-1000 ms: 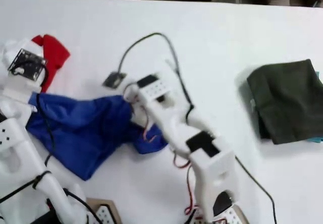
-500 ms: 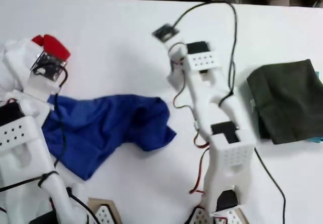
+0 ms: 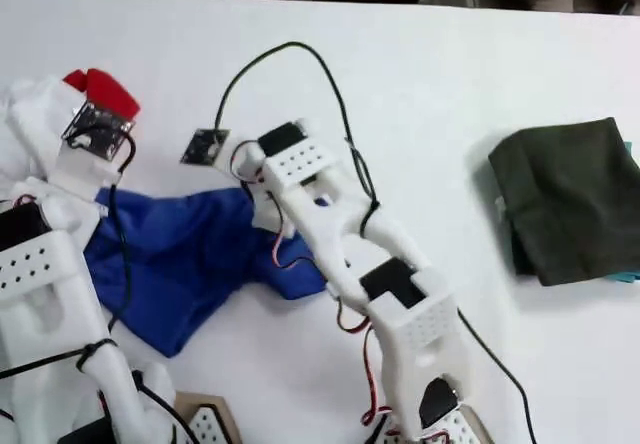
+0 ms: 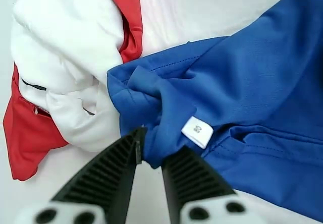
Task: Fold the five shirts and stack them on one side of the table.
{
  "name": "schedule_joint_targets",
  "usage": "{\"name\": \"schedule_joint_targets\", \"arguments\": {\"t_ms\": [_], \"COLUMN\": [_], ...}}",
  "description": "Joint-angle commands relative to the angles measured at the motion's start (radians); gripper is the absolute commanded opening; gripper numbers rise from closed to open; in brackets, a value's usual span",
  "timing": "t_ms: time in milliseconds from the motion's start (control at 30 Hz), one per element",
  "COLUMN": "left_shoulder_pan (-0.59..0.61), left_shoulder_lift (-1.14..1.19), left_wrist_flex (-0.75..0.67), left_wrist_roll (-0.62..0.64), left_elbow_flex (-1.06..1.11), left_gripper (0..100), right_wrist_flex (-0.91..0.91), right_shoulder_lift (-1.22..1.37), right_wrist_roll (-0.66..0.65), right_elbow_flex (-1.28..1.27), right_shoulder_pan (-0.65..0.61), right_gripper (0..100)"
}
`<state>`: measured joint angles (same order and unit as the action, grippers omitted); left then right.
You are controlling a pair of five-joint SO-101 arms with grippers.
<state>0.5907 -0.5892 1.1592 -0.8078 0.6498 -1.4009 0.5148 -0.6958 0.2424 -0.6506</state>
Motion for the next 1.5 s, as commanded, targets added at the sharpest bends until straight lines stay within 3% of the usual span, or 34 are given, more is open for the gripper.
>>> {"name": "schedule_joint_targets", "arguments": {"t_ms": [0,267,333,467,533,867,1100,1267,1467], "left_shoulder_pan": [-0.008,0.021,0.021,0.021,0.023,0.006,-0.087,-0.183,-0.198], "left_shoulder_lift": [-0.018,-0.018,-0.018,-0.018,-0.018,-0.012,-0.012,-0.012,-0.012], "left_wrist_flex": [-0.011,-0.017,-0.017,-0.012,-0.012,-0.018,-0.018,-0.068,-0.196], "left_wrist_roll": [0.009,0.008,0.008,0.008,0.008,0.008,0.009,0.110,0.133], "left_elbow_flex": [-0.002,-0.012,-0.012,-0.010,-0.007,0.076,0.183,0.266,0.360], "left_gripper": [3,3,3,3,3,3,3,3,3], "right_wrist_flex": [0.022,-0.001,0.002,0.001,-0.002,0.010,0.015,0.013,-0.251], "right_shoulder_lift": [0.024,0.153,0.163,0.174,0.173,0.179,0.340,0.515,0.519], "right_wrist_roll": [-0.011,-0.012,-0.012,-0.006,-0.009,-0.071,-0.072,-0.068,0.018], "right_elbow_flex": [0.003,0.006,0.006,0.066,0.104,0.456,0.690,0.841,1.062], "right_shoulder_pan": [-0.008,-0.008,-0.004,0.028,0.065,0.326,0.392,0.426,0.421], "right_gripper": [31.9,31.0,24.1,0.5,4.2,2.1,2.1,2.6,19.5]}}
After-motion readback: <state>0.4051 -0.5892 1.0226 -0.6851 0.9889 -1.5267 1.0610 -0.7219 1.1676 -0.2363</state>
